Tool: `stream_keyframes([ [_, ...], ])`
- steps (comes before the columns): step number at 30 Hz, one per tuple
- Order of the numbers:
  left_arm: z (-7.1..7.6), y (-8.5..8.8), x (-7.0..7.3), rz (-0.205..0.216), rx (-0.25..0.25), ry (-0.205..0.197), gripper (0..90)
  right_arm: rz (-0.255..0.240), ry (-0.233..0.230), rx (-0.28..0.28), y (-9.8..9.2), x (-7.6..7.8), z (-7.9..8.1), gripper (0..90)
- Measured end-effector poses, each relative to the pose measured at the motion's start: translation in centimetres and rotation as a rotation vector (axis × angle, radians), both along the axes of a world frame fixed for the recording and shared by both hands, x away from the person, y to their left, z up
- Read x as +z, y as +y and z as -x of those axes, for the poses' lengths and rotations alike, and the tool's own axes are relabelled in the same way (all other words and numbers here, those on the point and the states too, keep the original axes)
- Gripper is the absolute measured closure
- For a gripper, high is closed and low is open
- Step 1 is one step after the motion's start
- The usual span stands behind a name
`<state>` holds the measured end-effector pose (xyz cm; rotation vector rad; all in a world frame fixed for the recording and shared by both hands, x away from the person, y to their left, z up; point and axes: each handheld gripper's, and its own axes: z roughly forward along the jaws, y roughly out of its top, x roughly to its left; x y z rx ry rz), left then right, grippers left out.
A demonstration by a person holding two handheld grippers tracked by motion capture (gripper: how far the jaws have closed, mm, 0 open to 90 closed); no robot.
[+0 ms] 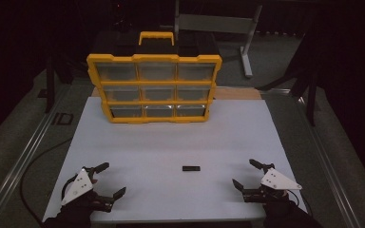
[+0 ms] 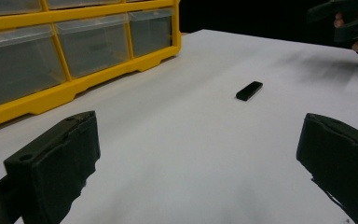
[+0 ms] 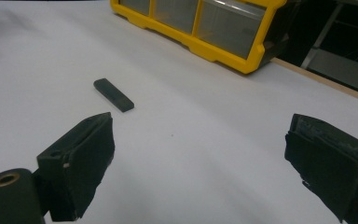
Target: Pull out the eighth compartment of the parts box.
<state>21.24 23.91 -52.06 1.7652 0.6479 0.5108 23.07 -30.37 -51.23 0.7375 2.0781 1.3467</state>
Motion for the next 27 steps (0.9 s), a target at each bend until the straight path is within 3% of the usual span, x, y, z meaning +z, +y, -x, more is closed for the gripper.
stream_keyframes([
  [15, 0.13, -0.16, 0.05, -0.019, -0.007, -0.006, 0.0, 0.022, -0.008, 0.002, 0.07, -0.03, 0.23, 8.1],
  [27, 0.50, -0.67, 0.72, -0.019, -0.033, -0.040, 0.1, 0.014, -0.012, 0.003, 0.15, 0.05, 0.33, 8.1],
])
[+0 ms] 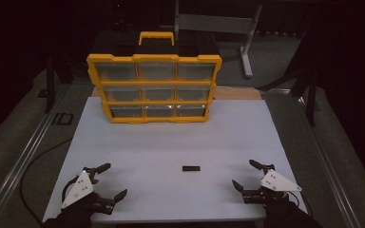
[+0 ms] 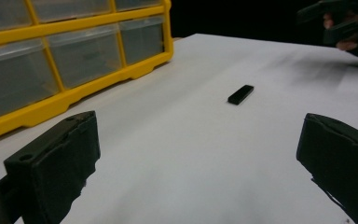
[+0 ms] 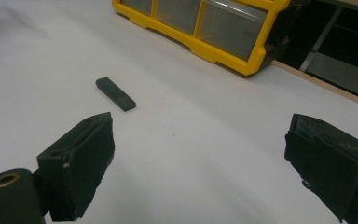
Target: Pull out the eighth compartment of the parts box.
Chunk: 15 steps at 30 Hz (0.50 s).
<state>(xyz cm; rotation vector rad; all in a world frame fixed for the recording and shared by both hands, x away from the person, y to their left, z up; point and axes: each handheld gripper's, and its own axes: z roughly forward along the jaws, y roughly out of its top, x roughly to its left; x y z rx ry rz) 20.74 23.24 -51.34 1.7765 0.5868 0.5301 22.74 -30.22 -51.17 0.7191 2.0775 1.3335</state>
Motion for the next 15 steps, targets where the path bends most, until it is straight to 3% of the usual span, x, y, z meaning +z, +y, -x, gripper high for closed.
stream_keyframes([
  [8, -0.1, -0.3, 0.4, 0.001, -0.010, -0.002, 0.1, 0.002, -0.012, -0.002, 0.1, 0.1, 0.1, 8.1],
  [15, -0.3, -0.5, 1.8, -0.009, -0.019, -0.021, 0.1, 0.007, -0.017, 0.001, 0.4, 0.1, 0.2, 8.1],
])
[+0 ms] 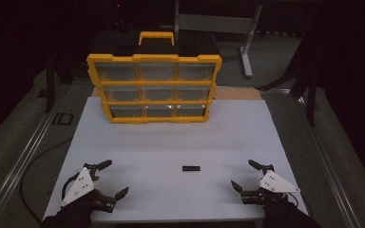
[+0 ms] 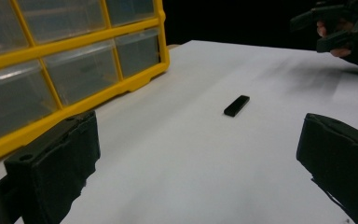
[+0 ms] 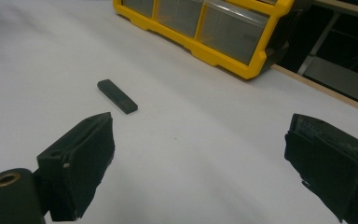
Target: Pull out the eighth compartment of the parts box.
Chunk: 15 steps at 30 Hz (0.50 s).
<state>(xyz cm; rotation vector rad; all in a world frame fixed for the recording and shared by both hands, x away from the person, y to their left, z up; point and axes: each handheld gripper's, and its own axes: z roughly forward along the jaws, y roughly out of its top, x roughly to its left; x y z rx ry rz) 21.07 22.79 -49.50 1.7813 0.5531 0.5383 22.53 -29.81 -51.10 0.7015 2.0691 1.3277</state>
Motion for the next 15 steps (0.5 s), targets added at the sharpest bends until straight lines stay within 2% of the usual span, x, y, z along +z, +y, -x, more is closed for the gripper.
stream_keyframes([
  [6, -0.6, -0.8, 1.5, -0.057, -0.026, -0.019, 0.0, -0.004, -0.009, -0.008, -0.1, 0.1, 0.1, 8.1],
  [15, -1.5, -1.9, 3.6, -0.103, -0.059, -0.059, 0.1, -0.007, -0.006, -0.011, -0.2, 0.2, 0.1, 8.1],
])
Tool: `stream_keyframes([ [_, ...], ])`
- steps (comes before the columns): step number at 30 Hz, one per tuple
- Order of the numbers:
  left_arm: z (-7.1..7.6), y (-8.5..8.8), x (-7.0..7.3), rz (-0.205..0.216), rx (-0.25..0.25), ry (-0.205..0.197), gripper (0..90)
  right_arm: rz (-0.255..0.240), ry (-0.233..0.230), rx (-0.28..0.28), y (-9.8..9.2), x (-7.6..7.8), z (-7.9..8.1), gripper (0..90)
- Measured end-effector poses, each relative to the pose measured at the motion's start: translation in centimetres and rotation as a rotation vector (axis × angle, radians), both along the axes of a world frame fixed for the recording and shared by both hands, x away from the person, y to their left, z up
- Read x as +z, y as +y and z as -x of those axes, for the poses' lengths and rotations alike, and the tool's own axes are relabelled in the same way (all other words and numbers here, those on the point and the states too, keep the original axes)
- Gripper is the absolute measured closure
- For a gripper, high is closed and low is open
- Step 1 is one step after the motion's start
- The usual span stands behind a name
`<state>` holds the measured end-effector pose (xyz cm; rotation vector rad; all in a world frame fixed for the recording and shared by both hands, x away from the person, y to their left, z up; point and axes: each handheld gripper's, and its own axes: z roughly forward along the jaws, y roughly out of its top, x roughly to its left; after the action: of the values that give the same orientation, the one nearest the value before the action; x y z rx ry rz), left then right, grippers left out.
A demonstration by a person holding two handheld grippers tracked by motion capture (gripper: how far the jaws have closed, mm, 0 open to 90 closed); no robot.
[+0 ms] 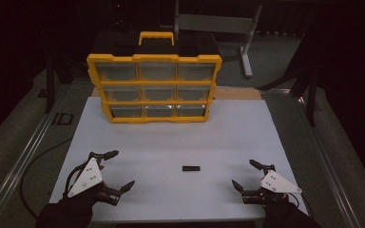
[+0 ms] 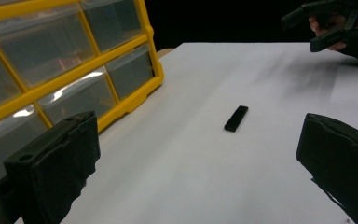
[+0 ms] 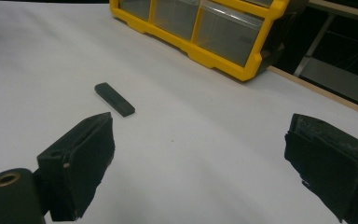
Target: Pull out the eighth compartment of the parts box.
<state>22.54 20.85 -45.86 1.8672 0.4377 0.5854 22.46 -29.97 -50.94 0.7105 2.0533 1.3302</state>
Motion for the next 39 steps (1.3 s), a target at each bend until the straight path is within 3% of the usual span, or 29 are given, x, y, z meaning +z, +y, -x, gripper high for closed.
stream_keyframes([
  [5, -0.4, -0.4, 0.7, -0.013, -0.005, -0.017, 0.1, -0.006, 0.002, 0.000, 0.0, 0.0, 0.0, 8.1],
  [6, -0.9, -0.8, 1.4, -0.029, -0.008, -0.039, 0.0, -0.007, 0.004, 0.000, 0.0, 0.0, 0.0, 8.1],
  [13, -2.0, -1.6, 2.5, -0.068, -0.019, -0.079, 0.0, -0.007, -0.003, 0.004, 0.1, 0.1, 0.1, 8.1],
  [35, -4.9, -5.3, 3.9, -0.162, -0.076, -0.123, 0.0, -0.015, -0.007, 0.005, 0.0, 0.2, 0.2, 8.1],
  [39, -6.1, -6.3, 4.2, -0.183, -0.083, -0.136, 0.0, -0.017, -0.011, 0.005, 0.0, 0.2, 0.1, 8.1],
])
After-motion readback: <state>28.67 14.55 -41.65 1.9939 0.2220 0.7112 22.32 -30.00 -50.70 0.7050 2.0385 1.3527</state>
